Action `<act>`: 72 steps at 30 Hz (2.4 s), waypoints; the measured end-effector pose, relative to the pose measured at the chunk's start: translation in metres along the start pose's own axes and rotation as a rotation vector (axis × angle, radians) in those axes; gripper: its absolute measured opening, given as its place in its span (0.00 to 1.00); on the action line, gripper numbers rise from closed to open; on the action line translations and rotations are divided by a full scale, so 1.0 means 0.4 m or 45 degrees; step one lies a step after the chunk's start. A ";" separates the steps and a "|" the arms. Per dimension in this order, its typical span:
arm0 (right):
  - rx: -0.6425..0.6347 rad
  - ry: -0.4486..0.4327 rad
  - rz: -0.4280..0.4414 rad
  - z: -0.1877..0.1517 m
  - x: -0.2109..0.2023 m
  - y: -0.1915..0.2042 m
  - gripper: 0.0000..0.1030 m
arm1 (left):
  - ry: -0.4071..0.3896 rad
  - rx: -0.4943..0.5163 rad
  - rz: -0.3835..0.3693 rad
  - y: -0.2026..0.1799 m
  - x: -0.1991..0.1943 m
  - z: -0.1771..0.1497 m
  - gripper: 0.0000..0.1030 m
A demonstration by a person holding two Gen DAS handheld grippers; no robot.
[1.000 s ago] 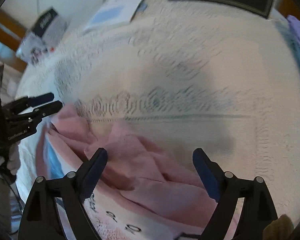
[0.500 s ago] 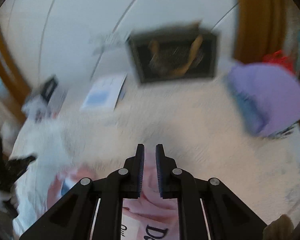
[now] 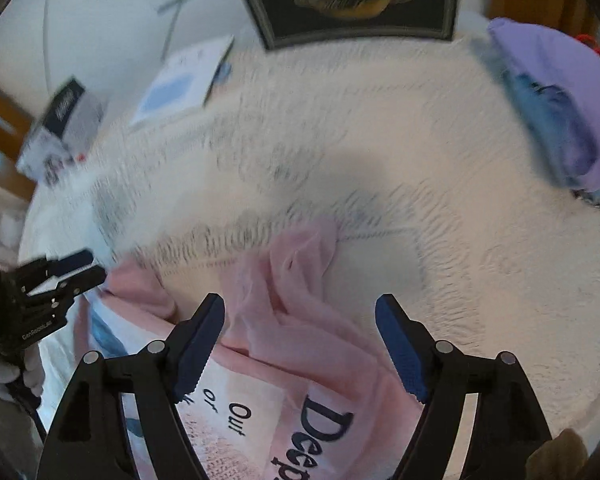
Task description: Fold clothes
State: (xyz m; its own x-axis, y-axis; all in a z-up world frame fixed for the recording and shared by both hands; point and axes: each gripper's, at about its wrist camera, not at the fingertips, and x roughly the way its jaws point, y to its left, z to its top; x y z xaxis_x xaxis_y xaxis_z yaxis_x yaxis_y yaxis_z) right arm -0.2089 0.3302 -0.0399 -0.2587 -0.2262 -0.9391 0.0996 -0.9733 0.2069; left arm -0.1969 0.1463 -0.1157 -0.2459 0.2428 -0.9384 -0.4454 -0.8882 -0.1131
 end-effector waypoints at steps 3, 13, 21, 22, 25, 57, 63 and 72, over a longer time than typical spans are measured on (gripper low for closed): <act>-0.065 0.070 -0.024 -0.008 0.059 0.031 0.85 | 0.057 0.059 0.025 -0.034 0.052 -0.004 0.41; -0.176 -0.123 -0.141 -0.006 -0.046 0.048 0.09 | -0.292 -0.224 0.322 0.145 -0.154 -0.032 0.04; -0.147 -0.620 -0.053 0.133 -0.261 0.087 0.61 | -0.550 -0.426 0.377 0.292 -0.324 0.034 0.28; -0.118 -0.604 -0.040 0.174 -0.229 0.083 0.83 | -0.510 -0.453 0.370 0.312 -0.307 0.051 0.44; -0.035 -0.513 -0.062 0.209 -0.182 0.061 0.83 | -0.386 -0.562 0.337 0.360 -0.264 0.042 0.44; 0.311 0.073 -0.183 -0.498 -0.079 -0.114 0.05 | 0.070 -0.314 0.256 0.121 -0.178 -0.584 0.10; 0.472 0.017 -0.460 -0.586 -0.189 -0.220 0.07 | 0.081 -0.342 0.252 0.135 -0.203 -0.619 0.14; 0.524 -0.048 -0.224 -0.701 -0.234 -0.181 0.64 | -0.008 -0.290 0.165 0.142 -0.307 -0.653 0.44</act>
State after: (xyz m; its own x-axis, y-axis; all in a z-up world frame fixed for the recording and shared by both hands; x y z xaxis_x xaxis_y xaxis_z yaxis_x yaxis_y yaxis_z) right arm 0.0775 0.4331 -0.0439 -0.2731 -0.0493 -0.9607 -0.3375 -0.9303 0.1437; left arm 0.0329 -0.0359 -0.0924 -0.2942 0.1228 -0.9478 -0.2046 -0.9768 -0.0630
